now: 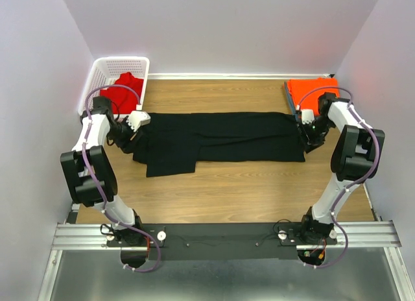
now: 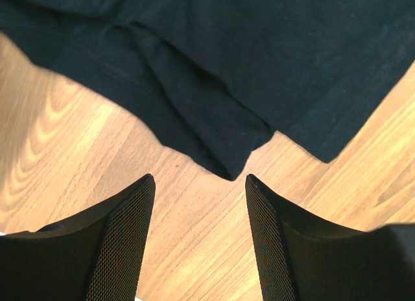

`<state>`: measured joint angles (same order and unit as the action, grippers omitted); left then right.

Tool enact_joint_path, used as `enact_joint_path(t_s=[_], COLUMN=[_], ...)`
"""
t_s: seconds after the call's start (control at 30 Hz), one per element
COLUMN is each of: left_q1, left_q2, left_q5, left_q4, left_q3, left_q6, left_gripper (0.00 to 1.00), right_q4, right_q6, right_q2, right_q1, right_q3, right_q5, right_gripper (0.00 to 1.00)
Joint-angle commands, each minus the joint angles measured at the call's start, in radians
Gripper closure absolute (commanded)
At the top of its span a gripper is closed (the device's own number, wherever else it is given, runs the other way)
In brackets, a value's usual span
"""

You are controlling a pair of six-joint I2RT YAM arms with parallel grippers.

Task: Fold and stack the t-shirts
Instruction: Fold the other side of the tshirt into a rectangle

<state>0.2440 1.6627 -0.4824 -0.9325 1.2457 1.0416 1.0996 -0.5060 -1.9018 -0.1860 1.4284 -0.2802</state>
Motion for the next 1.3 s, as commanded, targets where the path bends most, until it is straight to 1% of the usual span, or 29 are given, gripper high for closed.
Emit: enact_joint_path(t_s=[0.0, 0.2, 0.23, 0.27, 0.33, 0.37, 0.5, 0.53, 0.63, 0.67, 0.73, 0.77, 0.8, 0.87, 1.03, 1.13, 1.27], left_q1=[0.014, 0.015, 0.014, 0.014, 0.014, 0.015, 0.014, 0.015, 0.014, 0.014, 0.017, 0.020, 0.020, 0.035, 0.072, 0.080, 0.081], left_q2=[0.019, 0.057, 0.071, 0.078, 0.088, 0.095, 0.106, 0.112, 0.120, 0.121, 0.120, 0.114, 0.111, 0.098, 0.074, 0.048, 0.017], left_q5=[-0.068, -0.059, -0.061, -0.064, -0.068, -0.068, -0.058, -0.056, -0.059, -0.058, -0.044, -0.039, -0.033, -0.012, 0.053, 0.083, 0.076], left_q4=[0.035, 0.069, 0.070, 0.072, 0.069, 0.069, 0.084, 0.093, 0.092, 0.089, 0.077, 0.070, 0.066, 0.043, -0.020, -0.038, -0.058], left_q3=[-0.025, -0.051, -0.052, -0.054, -0.060, -0.061, -0.081, -0.083, -0.088, -0.088, -0.089, -0.091, -0.089, -0.088, -0.077, -0.097, -0.141], left_q6=[-0.052, -0.072, -0.074, -0.075, -0.069, -0.069, -0.074, -0.074, -0.072, -0.069, -0.060, -0.055, -0.051, -0.043, -0.025, -0.011, -0.005], left_gripper=[0.34, 0.33, 0.31, 0.24, 0.23, 0.23, 0.24, 0.29, 0.42, 0.52, 0.66, 0.79, 0.86, 1.00, 1.00, 1.00, 1.00], right_q4=[-0.075, -0.133, -0.141, -0.151, -0.172, -0.175, -0.184, -0.187, -0.190, -0.188, -0.188, -0.188, -0.187, -0.187, -0.182, -0.179, -0.176], right_q6=[0.076, 0.107, 0.107, 0.113, 0.116, 0.116, 0.115, 0.115, 0.112, 0.110, 0.104, 0.098, 0.095, 0.086, 0.043, 0.005, -0.025], right_q2=[-0.036, -0.074, -0.078, -0.080, -0.088, -0.088, -0.085, -0.085, -0.079, -0.077, -0.074, -0.068, -0.065, -0.056, -0.013, 0.009, 0.036], right_q1=[-0.017, -0.017, -0.017, -0.017, -0.017, -0.017, -0.017, -0.017, -0.017, -0.017, -0.017, -0.017, -0.018, -0.020, -0.043, -0.056, -0.058], right_q3=[-0.040, -0.074, -0.078, -0.086, -0.101, -0.106, -0.123, -0.128, -0.129, -0.131, -0.131, -0.132, -0.134, -0.137, -0.161, -0.189, -0.236], right_q5=[-0.013, 0.022, 0.030, 0.042, 0.067, 0.073, 0.078, 0.079, 0.090, 0.099, 0.110, 0.125, 0.133, 0.150, 0.222, 0.259, 0.269], right_gripper=[0.48, 0.49, 0.50, 0.50, 0.52, 0.55, 0.62, 0.68, 0.78, 0.84, 0.91, 0.97, 0.99, 0.99, 0.99, 0.99, 0.99])
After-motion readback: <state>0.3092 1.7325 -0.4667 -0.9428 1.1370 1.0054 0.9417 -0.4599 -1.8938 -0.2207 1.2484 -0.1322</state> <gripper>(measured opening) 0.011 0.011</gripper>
